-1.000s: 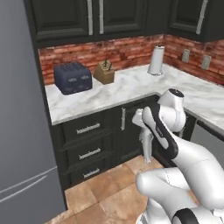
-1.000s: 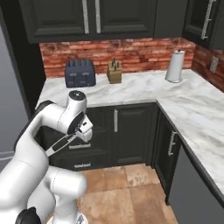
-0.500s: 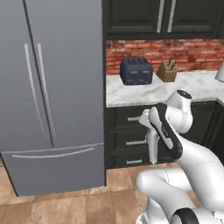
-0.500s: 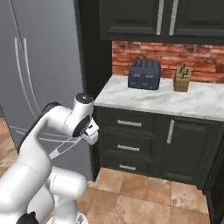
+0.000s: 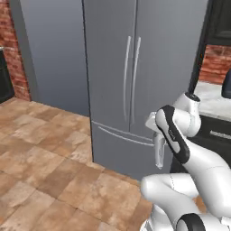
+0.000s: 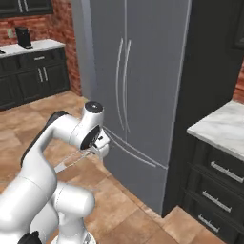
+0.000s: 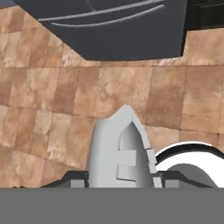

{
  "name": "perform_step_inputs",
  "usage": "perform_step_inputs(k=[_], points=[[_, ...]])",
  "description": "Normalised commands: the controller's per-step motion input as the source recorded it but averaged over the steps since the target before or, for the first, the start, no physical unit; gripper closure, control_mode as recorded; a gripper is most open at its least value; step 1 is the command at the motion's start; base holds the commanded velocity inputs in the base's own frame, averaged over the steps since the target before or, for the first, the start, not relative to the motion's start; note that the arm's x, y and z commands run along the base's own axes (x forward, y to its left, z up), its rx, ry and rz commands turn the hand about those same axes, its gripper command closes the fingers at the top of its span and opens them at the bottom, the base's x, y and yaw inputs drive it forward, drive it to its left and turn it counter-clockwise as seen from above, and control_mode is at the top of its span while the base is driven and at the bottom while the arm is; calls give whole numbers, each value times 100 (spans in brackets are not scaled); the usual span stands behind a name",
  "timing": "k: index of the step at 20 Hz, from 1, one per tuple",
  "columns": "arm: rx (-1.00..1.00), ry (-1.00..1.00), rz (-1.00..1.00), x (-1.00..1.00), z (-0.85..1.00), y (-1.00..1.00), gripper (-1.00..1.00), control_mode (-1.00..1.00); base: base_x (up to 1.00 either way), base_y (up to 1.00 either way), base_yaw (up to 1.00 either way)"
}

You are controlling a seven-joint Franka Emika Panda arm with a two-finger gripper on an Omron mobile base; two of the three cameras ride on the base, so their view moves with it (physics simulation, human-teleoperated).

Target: Pick up the tongs from the counter and place them near the plate next to the oven.

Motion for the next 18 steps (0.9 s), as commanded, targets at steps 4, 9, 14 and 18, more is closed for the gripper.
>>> perform_step_inputs(k=[4,9,14,18], points=[[0,0,0,0,0,0,100,100,-1,0,97],[0,0,0,0,0,0,100,100,-3,1,94],[0,0,0,0,0,0,100,100,-2,10,81],[0,0,0,0,0,0,100,100,17,8,64]])
